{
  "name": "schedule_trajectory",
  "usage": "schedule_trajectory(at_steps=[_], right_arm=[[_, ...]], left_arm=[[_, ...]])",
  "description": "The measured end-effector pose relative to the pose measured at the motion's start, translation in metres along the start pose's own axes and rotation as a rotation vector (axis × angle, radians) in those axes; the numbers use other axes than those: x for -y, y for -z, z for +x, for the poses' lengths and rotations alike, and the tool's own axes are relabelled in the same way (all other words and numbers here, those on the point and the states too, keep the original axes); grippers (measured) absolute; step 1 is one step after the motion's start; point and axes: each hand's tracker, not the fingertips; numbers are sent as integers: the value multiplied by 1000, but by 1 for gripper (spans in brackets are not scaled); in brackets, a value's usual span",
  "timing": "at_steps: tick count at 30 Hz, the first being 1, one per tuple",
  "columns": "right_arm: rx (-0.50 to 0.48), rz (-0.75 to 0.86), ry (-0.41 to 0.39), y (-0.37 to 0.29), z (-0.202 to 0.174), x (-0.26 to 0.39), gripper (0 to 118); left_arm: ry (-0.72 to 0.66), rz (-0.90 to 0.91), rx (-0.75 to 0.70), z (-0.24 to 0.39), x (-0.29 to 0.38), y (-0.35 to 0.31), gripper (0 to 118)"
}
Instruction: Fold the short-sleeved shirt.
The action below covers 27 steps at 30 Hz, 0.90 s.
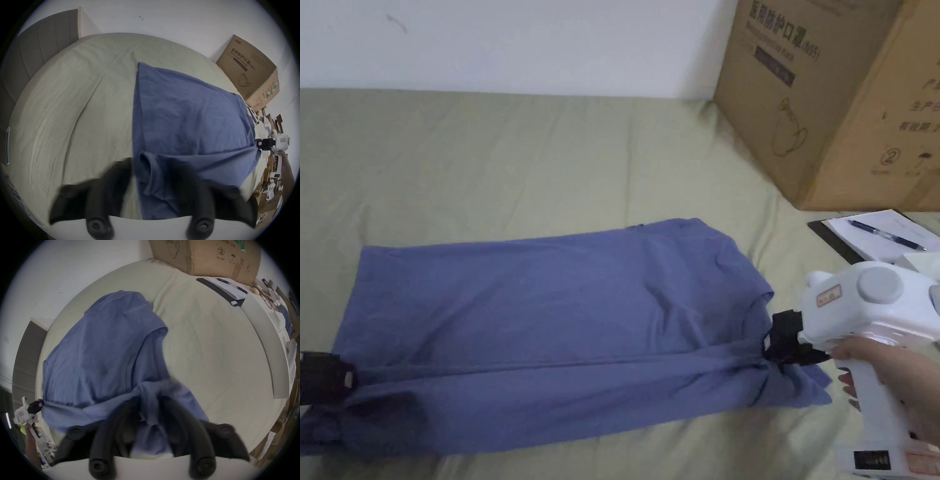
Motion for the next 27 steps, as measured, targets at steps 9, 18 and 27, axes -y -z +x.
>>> schedule_trajectory(at_steps=[9,18,27], right_arm=[[-45,296,-35,-80,2,45,109],[-169,741,-179,-195,-37,187,2],[-310,758,-296,-217,-65,223,1]], left_arm=[[10,285,36,9,28,-80,118],[11,543,142,39,149,-205,0],[53,411,53,31,133,-211,0]])
